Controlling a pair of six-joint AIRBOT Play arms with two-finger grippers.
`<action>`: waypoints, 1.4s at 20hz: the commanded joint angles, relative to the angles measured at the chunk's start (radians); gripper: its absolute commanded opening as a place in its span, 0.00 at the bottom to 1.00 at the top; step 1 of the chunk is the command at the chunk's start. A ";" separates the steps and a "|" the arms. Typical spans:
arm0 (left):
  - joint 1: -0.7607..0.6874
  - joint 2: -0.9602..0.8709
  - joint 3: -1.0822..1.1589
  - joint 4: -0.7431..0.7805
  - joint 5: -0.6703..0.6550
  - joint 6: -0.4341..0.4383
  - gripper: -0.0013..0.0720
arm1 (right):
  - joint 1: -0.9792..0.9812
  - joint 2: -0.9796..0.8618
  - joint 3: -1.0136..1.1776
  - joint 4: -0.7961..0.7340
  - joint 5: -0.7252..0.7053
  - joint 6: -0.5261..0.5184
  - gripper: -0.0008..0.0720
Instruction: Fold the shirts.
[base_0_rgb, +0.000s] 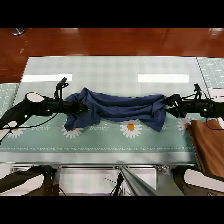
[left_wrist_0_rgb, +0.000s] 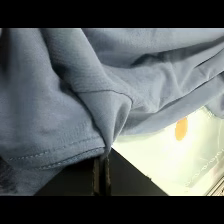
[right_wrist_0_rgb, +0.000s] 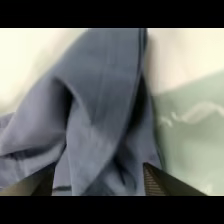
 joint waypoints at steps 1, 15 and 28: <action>0.000 -0.001 0.001 0.000 -0.002 0.000 0.05 | 0.001 -0.093 0.038 0.097 0.041 -0.067 0.86; 0.040 0.013 0.042 -0.001 -0.029 -0.001 0.05 | 0.222 -0.094 0.243 0.031 0.074 -0.048 0.04; 0.392 0.456 1.149 0.202 -0.096 -0.172 0.05 | 0.277 0.360 1.399 -0.321 0.226 0.197 0.04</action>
